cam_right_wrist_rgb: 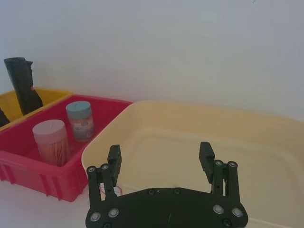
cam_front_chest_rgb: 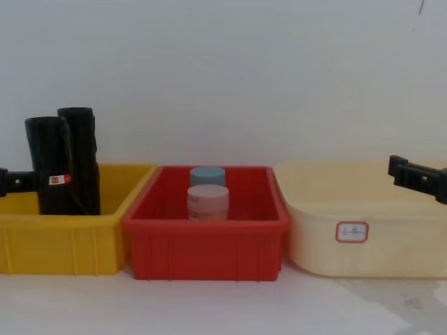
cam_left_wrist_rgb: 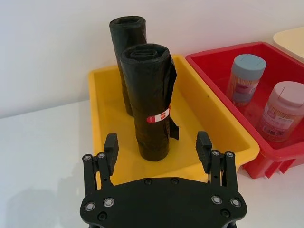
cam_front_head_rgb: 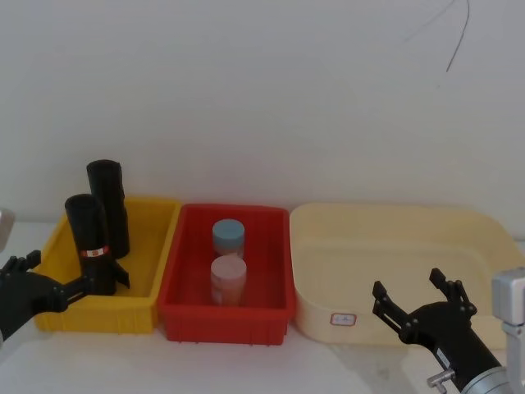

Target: Pick up the garbage bag with the one hand and transfer it to the other hand.

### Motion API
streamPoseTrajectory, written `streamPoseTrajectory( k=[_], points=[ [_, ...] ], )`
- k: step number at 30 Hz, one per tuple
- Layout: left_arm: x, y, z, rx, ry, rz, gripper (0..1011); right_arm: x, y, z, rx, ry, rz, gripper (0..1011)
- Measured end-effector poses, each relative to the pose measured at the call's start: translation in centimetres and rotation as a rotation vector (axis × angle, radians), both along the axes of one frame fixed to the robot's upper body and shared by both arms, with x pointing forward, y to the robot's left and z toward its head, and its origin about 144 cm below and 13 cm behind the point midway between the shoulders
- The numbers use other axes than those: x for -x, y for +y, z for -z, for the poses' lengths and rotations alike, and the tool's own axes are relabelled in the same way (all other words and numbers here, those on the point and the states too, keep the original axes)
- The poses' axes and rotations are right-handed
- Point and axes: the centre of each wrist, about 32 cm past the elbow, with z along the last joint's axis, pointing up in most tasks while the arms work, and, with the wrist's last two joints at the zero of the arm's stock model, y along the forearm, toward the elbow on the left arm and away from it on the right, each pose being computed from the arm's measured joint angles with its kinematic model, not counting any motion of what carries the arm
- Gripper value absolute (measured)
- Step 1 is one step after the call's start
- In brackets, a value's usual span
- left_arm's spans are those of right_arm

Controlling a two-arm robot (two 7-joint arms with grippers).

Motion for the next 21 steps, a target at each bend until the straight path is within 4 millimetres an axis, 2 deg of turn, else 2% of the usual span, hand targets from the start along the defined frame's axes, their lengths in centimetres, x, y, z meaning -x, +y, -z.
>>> streamPoseTrajectory(
  k=[21],
  points=[
    [-2.6,0.5,1.1,-0.007,-0.004,0.036,1001,0.0,0.0,0.0,0.0,0.0,0.0,1002]
  ],
)
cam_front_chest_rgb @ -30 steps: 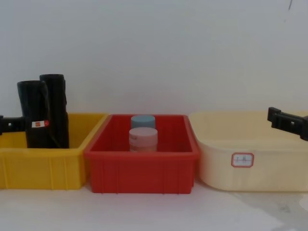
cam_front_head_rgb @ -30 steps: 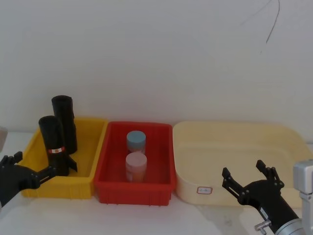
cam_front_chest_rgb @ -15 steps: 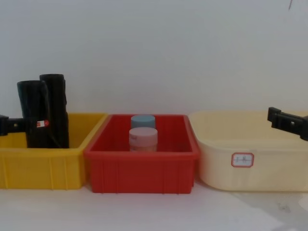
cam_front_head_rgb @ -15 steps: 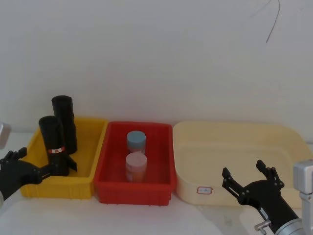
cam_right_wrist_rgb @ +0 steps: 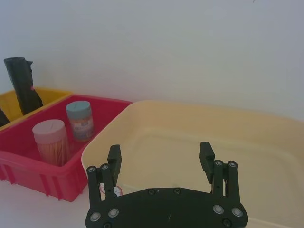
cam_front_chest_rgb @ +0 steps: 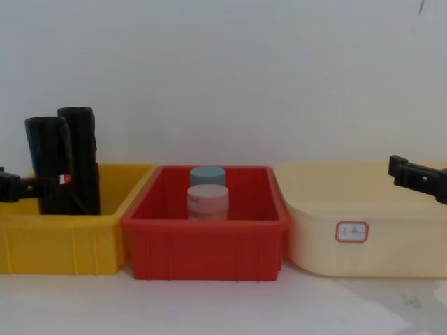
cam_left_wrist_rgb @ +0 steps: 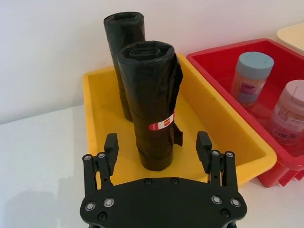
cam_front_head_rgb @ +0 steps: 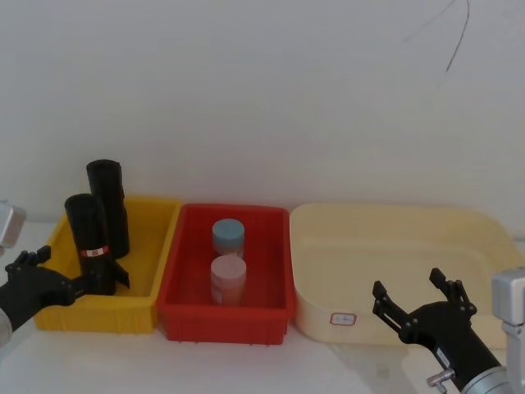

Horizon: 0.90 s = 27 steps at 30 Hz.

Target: Pick up the garbage bag with the one hand and transfer it to the other hand.

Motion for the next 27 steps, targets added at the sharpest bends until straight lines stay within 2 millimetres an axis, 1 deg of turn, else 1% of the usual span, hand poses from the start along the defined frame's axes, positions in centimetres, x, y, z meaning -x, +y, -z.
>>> streamPoseTrajectory(
  k=[14,27],
  points=[
    [-1.4,0.2,0.6,-0.003,0.019,-0.009,1001,0.0,0.0,0.0,0.0,0.0,0.0,1001],
    [-2.6,0.3,0.9,0.005,0.017,0.04,1001,0.0,0.0,0.0,0.0,0.0,0.0,1002]
  ],
)
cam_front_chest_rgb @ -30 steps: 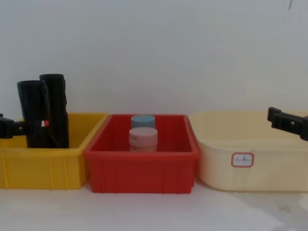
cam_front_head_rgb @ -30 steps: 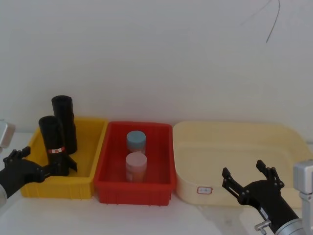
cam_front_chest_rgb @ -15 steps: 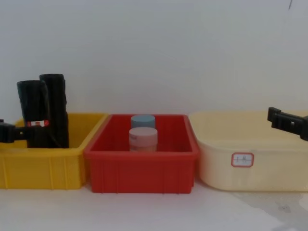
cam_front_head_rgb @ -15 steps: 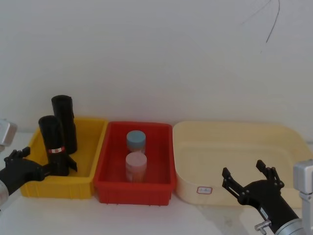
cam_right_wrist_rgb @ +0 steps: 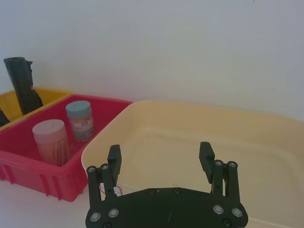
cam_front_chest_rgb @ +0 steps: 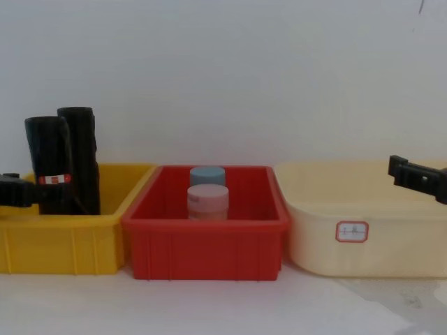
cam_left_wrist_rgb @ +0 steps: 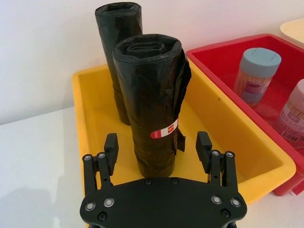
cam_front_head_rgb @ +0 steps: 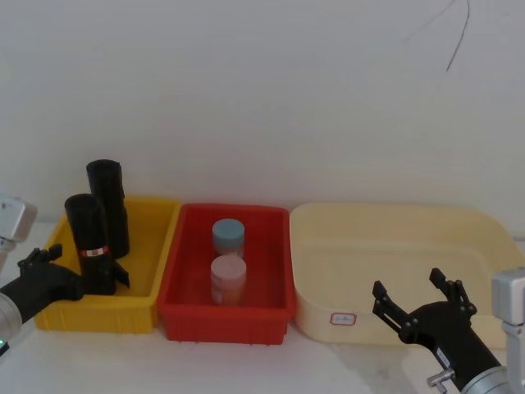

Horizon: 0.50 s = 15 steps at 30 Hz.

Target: Pick up the garbage bag with the one hand and transfer it to the other hand.

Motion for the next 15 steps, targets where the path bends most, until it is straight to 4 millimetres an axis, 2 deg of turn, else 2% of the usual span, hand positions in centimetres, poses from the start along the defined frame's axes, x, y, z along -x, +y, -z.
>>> streamPoseTrajectory(
  k=[15],
  points=[
    [-1.4,0.3,0.1,0.006,0.018,0.007,1001,0.0,0.0,0.0,0.0,0.0,0.0,1001]
  ],
)
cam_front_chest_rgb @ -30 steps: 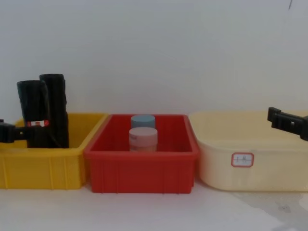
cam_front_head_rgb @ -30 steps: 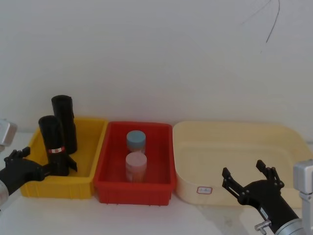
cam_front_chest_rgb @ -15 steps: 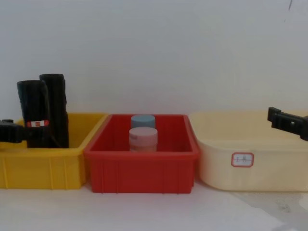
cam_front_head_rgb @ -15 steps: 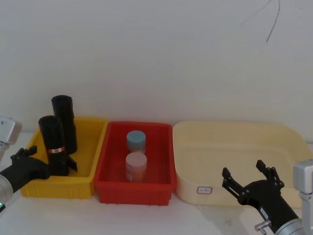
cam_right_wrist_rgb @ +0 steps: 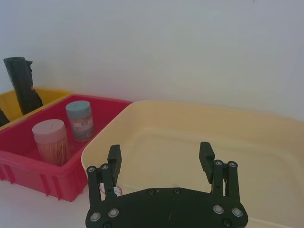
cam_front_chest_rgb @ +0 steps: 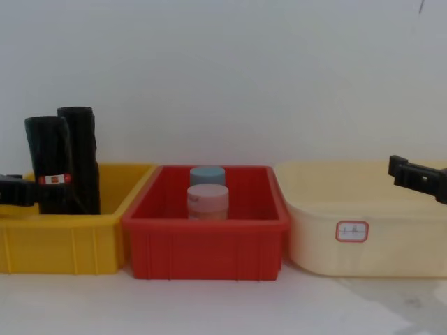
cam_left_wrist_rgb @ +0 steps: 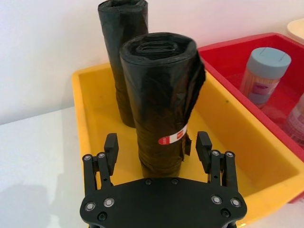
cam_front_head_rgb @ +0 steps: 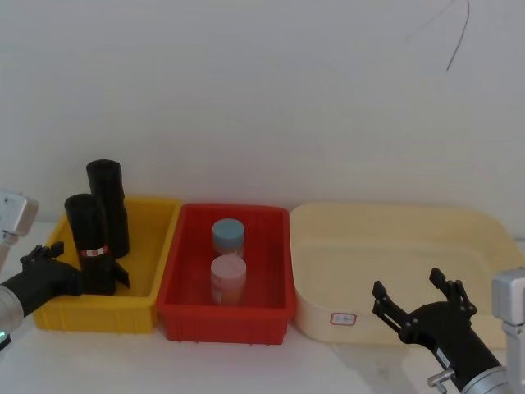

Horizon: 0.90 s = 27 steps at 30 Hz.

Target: Pick up the garbage bag with the one hand and transfer it to the other hand.

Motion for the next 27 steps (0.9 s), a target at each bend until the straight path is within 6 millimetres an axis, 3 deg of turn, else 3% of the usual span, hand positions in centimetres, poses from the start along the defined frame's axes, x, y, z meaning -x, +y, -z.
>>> streamPoseTrajectory(
  k=[27],
  points=[
    [-2.4,0.3,-0.1,-0.007,0.027,0.047,1001,0.0,0.0,0.0,0.0,0.0,0.0,1002]
  ],
)
